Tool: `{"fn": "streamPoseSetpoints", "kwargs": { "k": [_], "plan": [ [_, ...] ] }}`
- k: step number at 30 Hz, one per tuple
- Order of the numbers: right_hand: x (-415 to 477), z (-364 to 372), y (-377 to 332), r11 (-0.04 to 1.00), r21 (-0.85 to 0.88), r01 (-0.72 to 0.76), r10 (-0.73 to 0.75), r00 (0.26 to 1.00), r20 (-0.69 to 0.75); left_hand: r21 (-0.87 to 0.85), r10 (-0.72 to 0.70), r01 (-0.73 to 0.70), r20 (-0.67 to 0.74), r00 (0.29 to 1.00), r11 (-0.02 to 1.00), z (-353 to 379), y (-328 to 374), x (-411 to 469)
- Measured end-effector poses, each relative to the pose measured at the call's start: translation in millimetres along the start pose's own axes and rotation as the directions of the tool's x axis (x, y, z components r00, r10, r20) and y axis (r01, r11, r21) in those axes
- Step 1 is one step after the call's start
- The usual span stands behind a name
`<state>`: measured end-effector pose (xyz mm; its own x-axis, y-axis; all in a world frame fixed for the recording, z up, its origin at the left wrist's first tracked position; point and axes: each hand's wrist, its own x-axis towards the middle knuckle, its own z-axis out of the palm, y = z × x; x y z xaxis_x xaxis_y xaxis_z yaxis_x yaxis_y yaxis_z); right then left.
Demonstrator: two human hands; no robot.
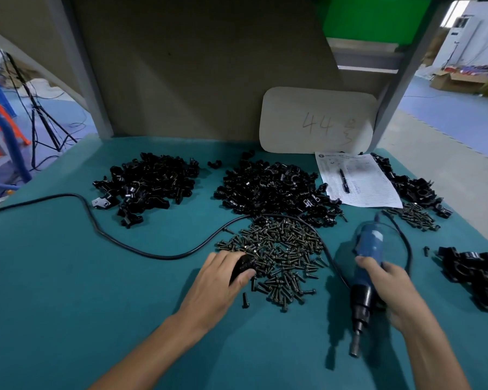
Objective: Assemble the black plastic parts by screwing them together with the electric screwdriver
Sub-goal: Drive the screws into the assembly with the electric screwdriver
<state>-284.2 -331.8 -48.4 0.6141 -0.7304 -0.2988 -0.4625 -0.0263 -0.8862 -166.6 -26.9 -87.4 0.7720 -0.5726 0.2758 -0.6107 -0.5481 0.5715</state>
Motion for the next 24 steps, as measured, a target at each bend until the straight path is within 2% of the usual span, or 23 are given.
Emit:
{"fn": "streamPoseSetpoints", "kwargs": {
  "k": [1, 3, 5, 8, 11, 17, 24],
  "plan": [
    [-2, 3, 0, 0.981, 0.189, -0.046, 0.044, 0.999, 0.017, 0.006, 0.000, 0.000, 0.012, 1.000, 1.000, 0, 1, 0],
    [-8, 12, -2, 0.895, 0.440, -0.074, 0.050, 0.997, 0.066, 0.022, 0.003, -0.004, 0.041, 0.999, 1.000, 0, 2, 1],
    [-12, 20, -4, 0.791, 0.609, -0.063, -0.010, 0.993, 0.116, 0.037, -0.003, 0.000, 0.056, 0.998, 0.999, 0, 2, 0],
    [-13, 32, -8, 0.649, 0.757, -0.076, -0.062, 0.986, 0.152, 0.076, 0.002, -0.008, 0.074, 0.997, 0.997, -1, 3, 0],
    [-13, 44, -13, 0.555, 0.824, -0.114, -0.032, 0.987, 0.159, 0.150, 0.060, -0.077, 0.113, 0.992, 0.986, -1, 5, -2],
    [-13, 60, -12, 0.495, 0.842, -0.215, -0.035, 0.963, 0.267, 0.168, 0.093, -0.111, 0.114, 0.989, 0.979, 0, 5, 0],
    [-10, 59, -7, 0.456, 0.868, -0.196, -0.061, 0.966, 0.251, 0.163, 0.086, -0.103, 0.111, 0.990, 0.981, 3, 3, 0]
  ]
}}
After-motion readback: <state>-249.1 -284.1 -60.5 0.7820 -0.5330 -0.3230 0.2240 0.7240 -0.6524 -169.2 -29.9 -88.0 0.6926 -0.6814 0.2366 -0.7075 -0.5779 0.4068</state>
